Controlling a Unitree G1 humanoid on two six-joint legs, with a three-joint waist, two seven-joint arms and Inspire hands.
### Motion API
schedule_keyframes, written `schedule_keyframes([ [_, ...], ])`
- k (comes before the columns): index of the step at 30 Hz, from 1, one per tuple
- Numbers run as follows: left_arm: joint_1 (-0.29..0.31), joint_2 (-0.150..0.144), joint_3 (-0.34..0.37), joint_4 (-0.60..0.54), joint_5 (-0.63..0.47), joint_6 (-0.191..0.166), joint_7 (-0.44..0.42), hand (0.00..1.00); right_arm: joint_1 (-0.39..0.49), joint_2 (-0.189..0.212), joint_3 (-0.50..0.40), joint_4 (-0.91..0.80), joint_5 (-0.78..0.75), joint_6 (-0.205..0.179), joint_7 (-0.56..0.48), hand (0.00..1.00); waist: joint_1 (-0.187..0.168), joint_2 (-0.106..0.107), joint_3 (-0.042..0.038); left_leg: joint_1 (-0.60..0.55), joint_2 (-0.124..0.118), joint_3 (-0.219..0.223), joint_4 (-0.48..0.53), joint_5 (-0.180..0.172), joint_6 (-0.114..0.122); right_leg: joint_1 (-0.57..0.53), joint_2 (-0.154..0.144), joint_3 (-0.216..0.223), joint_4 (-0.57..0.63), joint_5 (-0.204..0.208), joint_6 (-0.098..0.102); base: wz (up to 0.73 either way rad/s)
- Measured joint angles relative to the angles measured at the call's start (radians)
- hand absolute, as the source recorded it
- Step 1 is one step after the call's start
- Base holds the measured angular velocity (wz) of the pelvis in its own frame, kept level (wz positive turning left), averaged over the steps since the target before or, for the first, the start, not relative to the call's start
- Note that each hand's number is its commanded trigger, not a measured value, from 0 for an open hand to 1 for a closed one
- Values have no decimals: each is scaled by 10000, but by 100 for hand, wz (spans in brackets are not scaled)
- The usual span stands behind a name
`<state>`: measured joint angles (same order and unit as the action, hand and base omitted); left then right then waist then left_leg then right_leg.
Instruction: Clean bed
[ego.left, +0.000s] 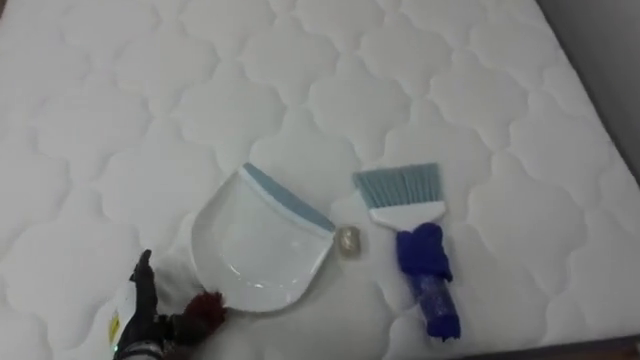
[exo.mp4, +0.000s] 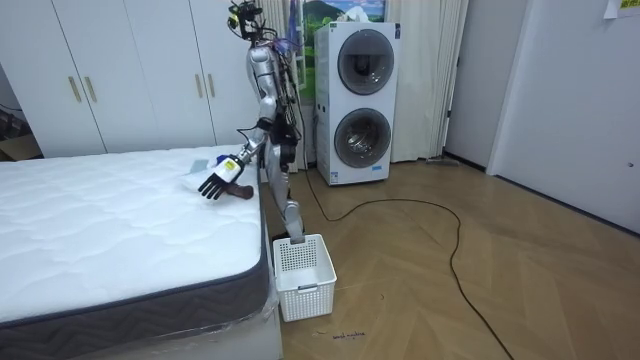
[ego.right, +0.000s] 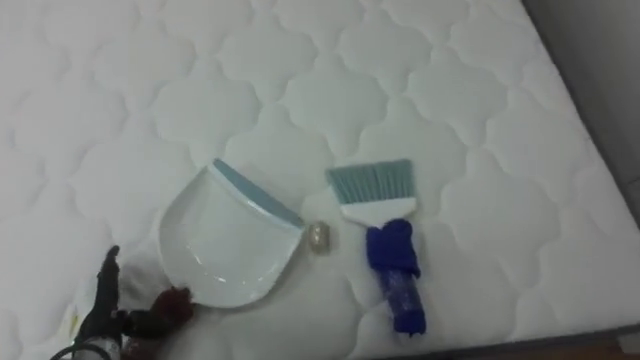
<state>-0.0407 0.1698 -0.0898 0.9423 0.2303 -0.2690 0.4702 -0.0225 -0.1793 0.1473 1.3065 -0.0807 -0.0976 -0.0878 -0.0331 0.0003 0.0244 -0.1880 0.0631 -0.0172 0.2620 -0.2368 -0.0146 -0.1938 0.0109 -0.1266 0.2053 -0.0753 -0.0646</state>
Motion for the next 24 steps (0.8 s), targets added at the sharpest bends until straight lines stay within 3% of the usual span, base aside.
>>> schedule_keyframes([
  [1,-186,30,-212,217,17,-5,12,0,-67,100,-9,273,41,46,-40,0,109,-182,58,-66,-92,320,-24,536,52,-21,-187,151,214,-204,293,44],
  [2,-235,-30,-328,311,18,22,10,0,-116,67,-6,354,144,70,-40,0,94,-215,61,-78,-180,609,28,616,156,-71,-292,-8,326,-298,418,30],
  [3,-228,-73,-349,328,15,35,5,0,-144,54,-6,393,179,79,-47,0,95,-235,66,-148,-244,620,107,621,166,-124,-310,-85,390,-356,446,15],
  [5,-287,-313,-370,335,11,52,-27,0,-366,68,66,462,251,123,-56,0,100,-223,78,-486,-391,642,409,605,235,-428,-453,-238,626,-396,461,-3],
  [10,-643,-413,-508,642,8,84,-198,0,-646,24,287,455,365,130,-30,0,85,-186,119,-796,-516,698,990,365,342,-791,-623,-222,1442,-785,476,-1],
  [13,-688,-421,-510,749,20,91,-209,0,-748,-21,292,459,360,128,-1,0,81,-158,111,-1037,-493,705,1349,279,298,-1076,-644,-216,1778,-894,523,0],
  [17,-689,-495,-766,816,-29,226,-224,0,-820,-85,591,371,582,113,-2,0,78,-120,105,-1702,-424,711,1772,303,328,-1691,-629,-229,2090,-822,396,0],
  [24,-978,-755,-808,1497,-23,235,-232,0,-883,-117,865,250,771,79,-41,0,-23,-90,124,-2012,-389,709,1848,267,309,-1963,-597,-250,2117,-819,361,0],
])
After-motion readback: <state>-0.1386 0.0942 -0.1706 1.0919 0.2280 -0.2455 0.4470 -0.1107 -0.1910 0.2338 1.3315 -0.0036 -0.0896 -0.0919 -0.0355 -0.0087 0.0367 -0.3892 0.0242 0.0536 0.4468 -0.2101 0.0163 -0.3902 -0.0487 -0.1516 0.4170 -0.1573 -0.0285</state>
